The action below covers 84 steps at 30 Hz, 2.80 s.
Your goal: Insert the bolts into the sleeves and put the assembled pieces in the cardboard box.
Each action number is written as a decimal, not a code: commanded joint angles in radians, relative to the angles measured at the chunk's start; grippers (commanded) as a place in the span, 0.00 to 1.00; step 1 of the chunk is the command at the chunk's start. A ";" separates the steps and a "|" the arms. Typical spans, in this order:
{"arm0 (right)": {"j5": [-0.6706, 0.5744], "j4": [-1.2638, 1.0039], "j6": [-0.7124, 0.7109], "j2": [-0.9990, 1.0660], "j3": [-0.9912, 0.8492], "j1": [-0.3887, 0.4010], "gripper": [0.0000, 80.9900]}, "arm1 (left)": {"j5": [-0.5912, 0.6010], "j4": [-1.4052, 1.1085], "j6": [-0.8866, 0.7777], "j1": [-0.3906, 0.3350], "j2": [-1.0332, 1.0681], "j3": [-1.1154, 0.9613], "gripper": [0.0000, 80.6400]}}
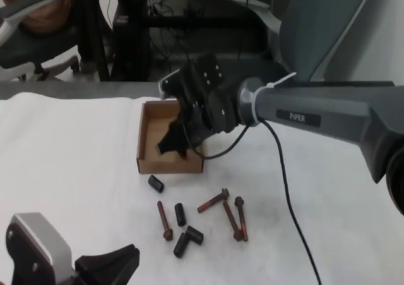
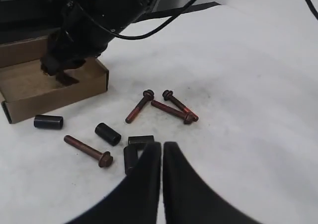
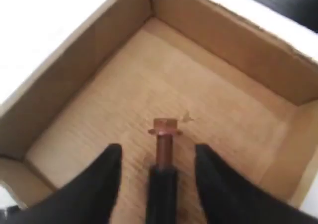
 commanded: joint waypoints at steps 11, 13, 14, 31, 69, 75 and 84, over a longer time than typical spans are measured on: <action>-0.014 0.231 0.026 -0.288 -0.009 0.013 0.86 | -0.007 0.003 -0.008 -0.003 -0.008 -0.002 0.02; -0.014 0.264 0.003 -0.356 0.017 0.018 0.86 | -0.007 0.003 -0.007 -0.003 -0.008 -0.011 0.02; -0.014 0.272 -0.018 -0.394 0.037 0.021 0.86 | -0.007 0.005 -0.007 -0.003 -0.008 -0.017 0.02; 0.034 0.063 0.076 -1.028 0.715 0.058 0.50 | -0.084 0.198 0.047 -0.003 -0.008 -0.147 0.02; -0.008 0.328 0.183 -1.509 0.825 0.072 0.01 | 0.161 0.123 0.202 0.122 0.583 -0.420 0.24; -0.081 0.332 0.223 -1.509 0.825 0.072 0.01 | 0.199 0.280 0.204 0.221 0.818 -0.595 0.70; -0.089 0.331 0.208 -1.497 0.839 0.072 0.01 | 0.095 0.622 0.266 0.230 1.183 -0.870 0.64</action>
